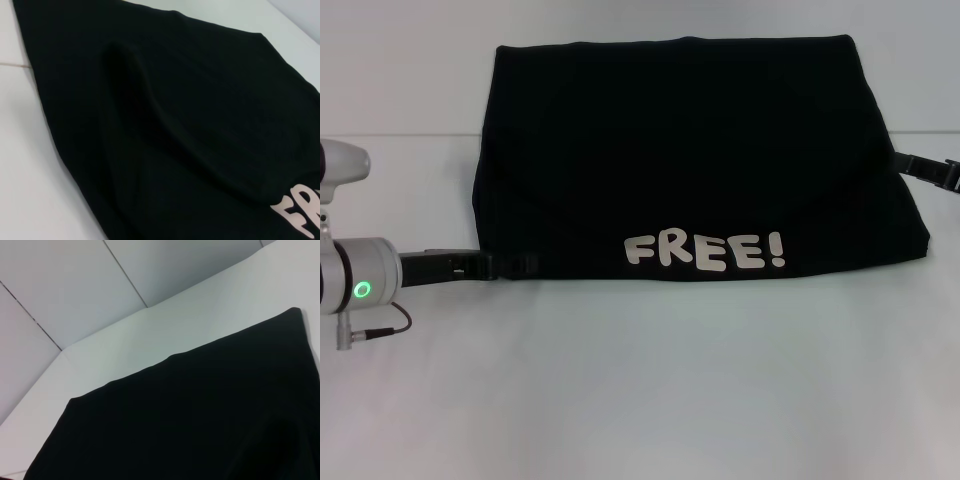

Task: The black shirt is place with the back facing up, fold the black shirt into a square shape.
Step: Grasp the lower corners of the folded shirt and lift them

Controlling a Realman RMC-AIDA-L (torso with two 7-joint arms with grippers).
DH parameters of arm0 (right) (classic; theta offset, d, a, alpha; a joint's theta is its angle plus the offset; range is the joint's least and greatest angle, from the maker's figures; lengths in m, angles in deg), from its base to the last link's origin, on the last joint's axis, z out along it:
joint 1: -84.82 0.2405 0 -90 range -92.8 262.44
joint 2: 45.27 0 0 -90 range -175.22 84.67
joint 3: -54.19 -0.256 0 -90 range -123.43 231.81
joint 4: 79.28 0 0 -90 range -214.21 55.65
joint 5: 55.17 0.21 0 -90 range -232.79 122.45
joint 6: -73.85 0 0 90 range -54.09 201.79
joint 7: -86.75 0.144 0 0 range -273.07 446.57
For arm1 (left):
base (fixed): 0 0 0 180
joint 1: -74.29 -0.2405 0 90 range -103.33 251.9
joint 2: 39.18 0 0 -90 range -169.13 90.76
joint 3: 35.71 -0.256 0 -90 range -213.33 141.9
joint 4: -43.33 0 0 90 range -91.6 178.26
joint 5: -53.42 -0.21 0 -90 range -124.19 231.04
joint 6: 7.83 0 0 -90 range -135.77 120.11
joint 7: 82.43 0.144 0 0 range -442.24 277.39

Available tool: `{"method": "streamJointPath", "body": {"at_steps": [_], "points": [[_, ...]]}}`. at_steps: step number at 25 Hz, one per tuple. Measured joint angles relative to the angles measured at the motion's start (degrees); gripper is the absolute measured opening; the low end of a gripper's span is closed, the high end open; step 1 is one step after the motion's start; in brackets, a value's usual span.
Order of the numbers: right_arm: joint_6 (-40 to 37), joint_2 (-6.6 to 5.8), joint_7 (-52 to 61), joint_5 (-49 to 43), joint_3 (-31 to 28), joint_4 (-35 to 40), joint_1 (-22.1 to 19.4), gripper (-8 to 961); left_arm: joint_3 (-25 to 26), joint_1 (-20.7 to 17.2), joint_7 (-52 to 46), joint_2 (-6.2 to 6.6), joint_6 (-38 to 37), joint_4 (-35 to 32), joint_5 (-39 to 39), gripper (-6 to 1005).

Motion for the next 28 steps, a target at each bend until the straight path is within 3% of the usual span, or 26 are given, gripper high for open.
{"method": "streamJointPath", "body": {"at_steps": [6,12,20,25,28], "points": [[0.00,0.00,0.00,0.00,0.00,0.01,-0.15,596,-0.65,0.21,0.21,0.10,0.91,-0.09,-1.10,740],[-0.04,0.00,0.00,0.05,0.00,0.01,-0.25,596,-1.17,0.71,0.15,0.22,2.16,-0.09,-2.06,497],[0.00,-0.14,0.00,0.13,0.01,0.01,-0.57,596,-1.28,1.30,-0.13,0.37,2.80,-0.03,-3.40,255],[-0.07,-1.11,0.81,-0.75,0.41,0.01,-1.37,596,-1.25,1.35,-0.30,0.57,2.25,-0.53,-3.61,63],[-0.19,-2.28,3.82,-4.58,0.44,0.00,-1.78,596,-0.90,1.34,-0.38,0.78,1.60,-0.83,-4.71,25]]}}
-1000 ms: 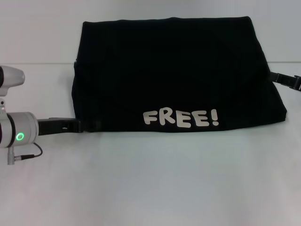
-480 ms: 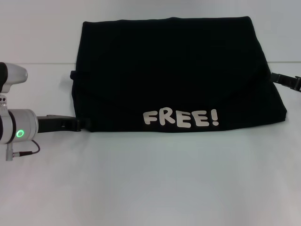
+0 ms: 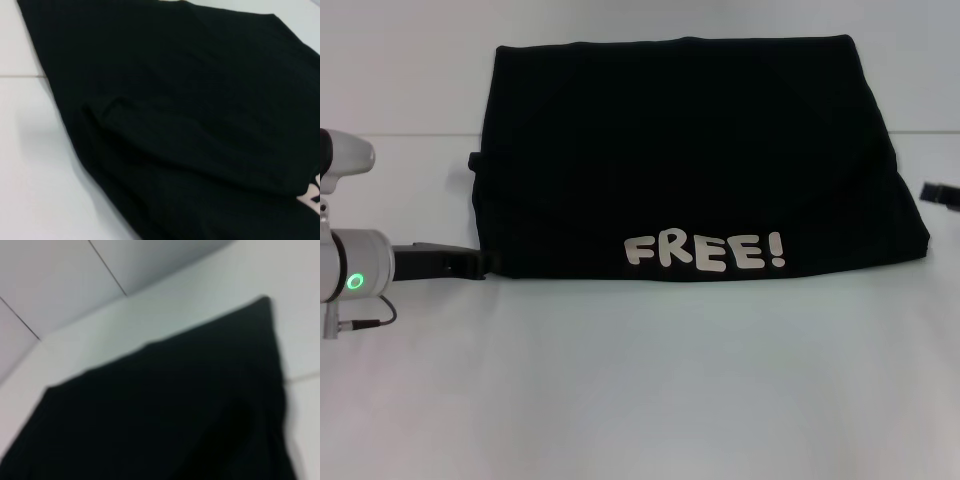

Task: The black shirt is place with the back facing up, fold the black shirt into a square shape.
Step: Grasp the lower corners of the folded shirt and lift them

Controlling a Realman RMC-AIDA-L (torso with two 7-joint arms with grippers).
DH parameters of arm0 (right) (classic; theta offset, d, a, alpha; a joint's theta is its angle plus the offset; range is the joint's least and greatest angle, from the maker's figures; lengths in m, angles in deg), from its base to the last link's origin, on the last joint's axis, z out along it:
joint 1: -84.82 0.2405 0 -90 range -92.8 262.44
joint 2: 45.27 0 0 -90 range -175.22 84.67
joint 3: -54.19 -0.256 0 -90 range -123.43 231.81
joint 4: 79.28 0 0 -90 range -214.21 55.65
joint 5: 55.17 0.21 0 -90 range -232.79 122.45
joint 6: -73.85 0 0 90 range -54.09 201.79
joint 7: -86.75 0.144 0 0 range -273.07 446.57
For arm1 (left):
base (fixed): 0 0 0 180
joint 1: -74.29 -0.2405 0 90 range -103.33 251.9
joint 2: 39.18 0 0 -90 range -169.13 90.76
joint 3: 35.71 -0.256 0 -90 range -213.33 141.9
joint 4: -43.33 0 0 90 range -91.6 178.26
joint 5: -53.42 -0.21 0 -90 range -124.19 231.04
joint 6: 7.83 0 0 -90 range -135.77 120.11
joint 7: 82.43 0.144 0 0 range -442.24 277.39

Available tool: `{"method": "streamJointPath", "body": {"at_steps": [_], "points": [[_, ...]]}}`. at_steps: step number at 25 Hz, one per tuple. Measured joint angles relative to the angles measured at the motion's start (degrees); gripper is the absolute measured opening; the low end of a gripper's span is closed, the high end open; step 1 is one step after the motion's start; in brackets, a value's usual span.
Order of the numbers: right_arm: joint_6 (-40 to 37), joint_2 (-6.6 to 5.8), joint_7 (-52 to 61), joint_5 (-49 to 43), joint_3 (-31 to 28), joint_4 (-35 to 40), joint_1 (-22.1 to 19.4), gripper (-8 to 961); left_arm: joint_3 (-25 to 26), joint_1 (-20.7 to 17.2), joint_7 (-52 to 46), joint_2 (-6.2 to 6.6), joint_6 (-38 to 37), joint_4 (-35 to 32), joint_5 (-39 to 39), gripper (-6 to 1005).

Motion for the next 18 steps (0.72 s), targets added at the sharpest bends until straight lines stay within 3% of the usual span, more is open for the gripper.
{"method": "streamJointPath", "body": {"at_steps": [6,10,18], "points": [[-1.01,-1.87,6.43,-8.89,0.00,0.53,-0.11,593,0.14,0.11,-0.03,0.09,-2.02,-1.11,-1.68,0],[-0.96,-2.08,8.33,-12.18,0.00,0.84,0.49,588,0.16,0.18,-0.03,0.17,-2.40,-1.50,-1.72,0],[1.60,0.41,7.65,-12.54,0.51,1.22,3.13,579,0.16,0.52,-0.03,0.29,-2.25,-1.47,-1.74,0]]}}
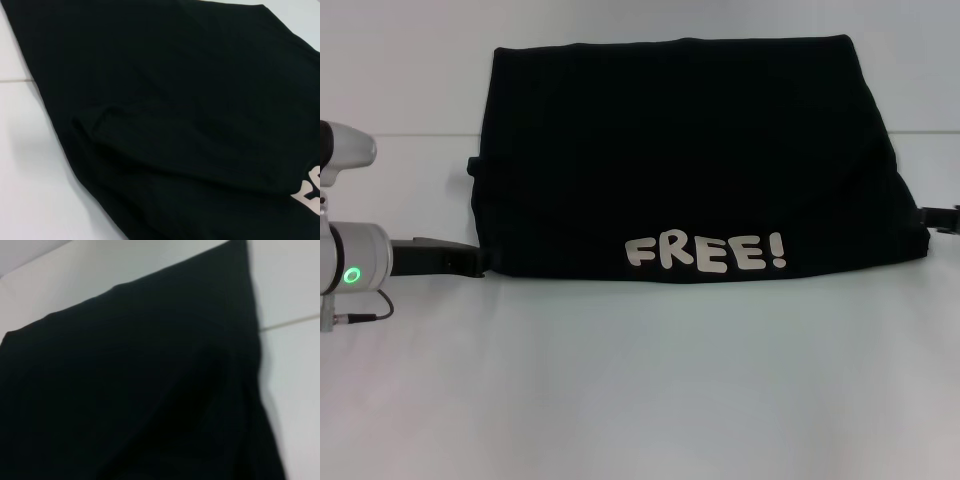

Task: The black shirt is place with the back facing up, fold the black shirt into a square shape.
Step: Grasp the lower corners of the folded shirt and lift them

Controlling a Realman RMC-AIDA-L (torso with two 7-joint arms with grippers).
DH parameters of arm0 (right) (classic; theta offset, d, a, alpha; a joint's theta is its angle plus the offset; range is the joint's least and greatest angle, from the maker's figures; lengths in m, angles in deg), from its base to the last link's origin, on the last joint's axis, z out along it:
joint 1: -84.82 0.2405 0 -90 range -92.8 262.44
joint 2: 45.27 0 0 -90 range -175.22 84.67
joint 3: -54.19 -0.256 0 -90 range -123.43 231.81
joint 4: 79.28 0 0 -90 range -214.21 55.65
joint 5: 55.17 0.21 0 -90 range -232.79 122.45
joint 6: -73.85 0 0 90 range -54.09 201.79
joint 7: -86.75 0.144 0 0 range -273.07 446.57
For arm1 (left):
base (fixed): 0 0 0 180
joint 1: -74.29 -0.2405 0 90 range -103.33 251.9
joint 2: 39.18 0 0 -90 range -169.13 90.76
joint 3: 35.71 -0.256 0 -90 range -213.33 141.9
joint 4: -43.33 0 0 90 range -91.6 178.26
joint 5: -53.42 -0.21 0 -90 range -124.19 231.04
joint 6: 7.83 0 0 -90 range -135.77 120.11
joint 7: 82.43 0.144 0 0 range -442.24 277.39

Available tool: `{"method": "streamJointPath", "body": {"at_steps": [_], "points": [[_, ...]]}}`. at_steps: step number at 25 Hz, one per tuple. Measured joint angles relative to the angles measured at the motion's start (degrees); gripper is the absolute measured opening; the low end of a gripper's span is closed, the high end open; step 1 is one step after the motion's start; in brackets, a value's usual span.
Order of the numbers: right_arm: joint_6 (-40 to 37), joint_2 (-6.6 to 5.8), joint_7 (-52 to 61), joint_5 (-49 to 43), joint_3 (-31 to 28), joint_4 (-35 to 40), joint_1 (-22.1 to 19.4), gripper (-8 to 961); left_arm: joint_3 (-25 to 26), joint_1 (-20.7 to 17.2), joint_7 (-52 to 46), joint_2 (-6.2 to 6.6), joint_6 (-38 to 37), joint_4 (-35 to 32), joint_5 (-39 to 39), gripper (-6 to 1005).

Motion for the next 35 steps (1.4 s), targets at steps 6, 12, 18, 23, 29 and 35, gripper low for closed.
{"method": "streamJointPath", "body": {"at_steps": [6,12,18,23,29,35], "points": [[3.97,2.00,0.39,-0.03,4.41,-0.70,1.80,572,0.00,0.24,0.00,0.10,0.25,0.12,0.00,0],[5.50,2.33,0.49,0.00,5.22,-1.09,1.58,528,0.00,0.27,0.04,0.21,0.40,0.20,0.00,0],[5.56,2.45,0.15,0.06,5.40,-1.12,0.89,444,0.00,0.25,0.23,0.20,0.67,0.38,0.00,0],[4.31,2.62,-0.16,0.24,5.45,-0.67,0.14,310,0.00,0.21,0.16,0.17,0.71,0.39,0.00,0],[2.90,2.52,-1.55,1.26,4.73,-0.52,-0.72,174,0.00,0.14,0.29,0.14,0.92,0.46,0.00,0],[1.59,2.10,-2.38,1.66,4.67,-0.08,-1.86,71,0.01,-0.58,-0.27,-0.09,-0.03,-0.41,0.02,0]]}}
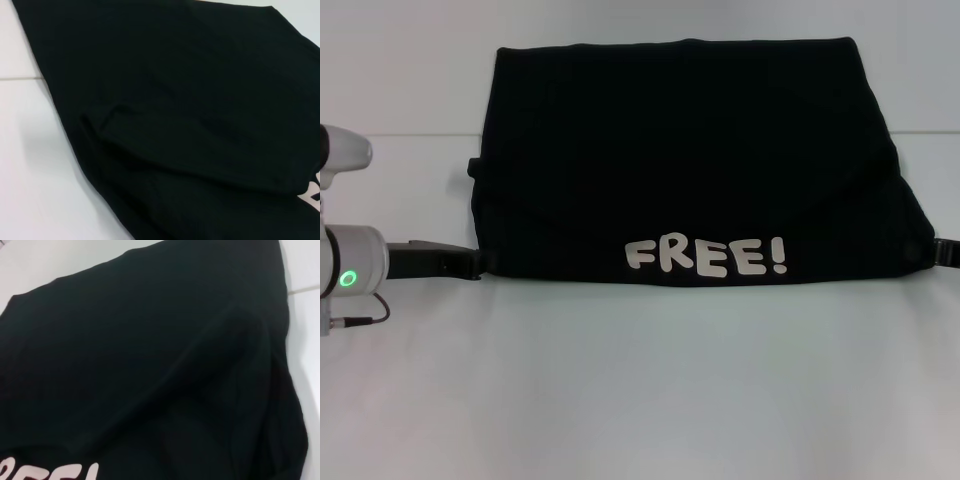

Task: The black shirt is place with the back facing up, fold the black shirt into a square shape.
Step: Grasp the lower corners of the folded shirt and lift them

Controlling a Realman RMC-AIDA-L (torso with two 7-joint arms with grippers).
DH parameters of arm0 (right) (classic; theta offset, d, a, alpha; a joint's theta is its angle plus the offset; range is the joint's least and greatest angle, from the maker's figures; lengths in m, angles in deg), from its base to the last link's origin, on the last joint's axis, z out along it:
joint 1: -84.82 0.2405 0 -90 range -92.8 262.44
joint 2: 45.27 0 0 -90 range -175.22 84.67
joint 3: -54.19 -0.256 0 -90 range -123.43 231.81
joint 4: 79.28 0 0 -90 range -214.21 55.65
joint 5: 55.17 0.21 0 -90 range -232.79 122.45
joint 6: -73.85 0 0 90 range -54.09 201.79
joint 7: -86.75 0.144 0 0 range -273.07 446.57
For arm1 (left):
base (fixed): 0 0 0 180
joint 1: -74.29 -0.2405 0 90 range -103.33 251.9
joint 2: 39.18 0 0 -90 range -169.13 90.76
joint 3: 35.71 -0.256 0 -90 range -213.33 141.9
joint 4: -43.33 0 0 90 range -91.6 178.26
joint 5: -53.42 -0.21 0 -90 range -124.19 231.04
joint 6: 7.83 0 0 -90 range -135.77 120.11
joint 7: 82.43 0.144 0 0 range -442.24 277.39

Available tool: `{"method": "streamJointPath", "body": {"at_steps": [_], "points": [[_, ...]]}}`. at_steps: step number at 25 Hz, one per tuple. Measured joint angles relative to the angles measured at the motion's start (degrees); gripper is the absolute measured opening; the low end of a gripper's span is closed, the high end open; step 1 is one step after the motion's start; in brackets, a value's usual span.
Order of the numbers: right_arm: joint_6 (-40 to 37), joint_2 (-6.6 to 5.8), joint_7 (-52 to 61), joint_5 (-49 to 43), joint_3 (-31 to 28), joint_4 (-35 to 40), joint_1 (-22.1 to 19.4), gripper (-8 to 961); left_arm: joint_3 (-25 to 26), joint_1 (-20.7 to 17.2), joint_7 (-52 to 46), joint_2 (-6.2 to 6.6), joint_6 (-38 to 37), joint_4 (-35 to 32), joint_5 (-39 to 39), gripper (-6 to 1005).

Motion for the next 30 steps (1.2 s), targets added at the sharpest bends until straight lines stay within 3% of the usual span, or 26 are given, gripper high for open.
{"method": "streamJointPath", "body": {"at_steps": [7,14,30], "points": [[-9.09,-0.14,-1.62,3.08,-0.67,5.18,-5.54,35,2.06,-3.60,-1.42,-0.22,-11.41,-6.65,0.49,1],[-21.91,-0.34,-8.21,4.76,-4.91,7.79,-12.60,36,9.34,-7.03,0.17,-0.28,-25.99,-11.67,0.24,1],[-40.77,-1.34,-24.44,4.22,-7.56,7.95,-24.35,35,15.85,-12.83,8.55,0.53,-52.63,-13.71,-1.35,1]]}}
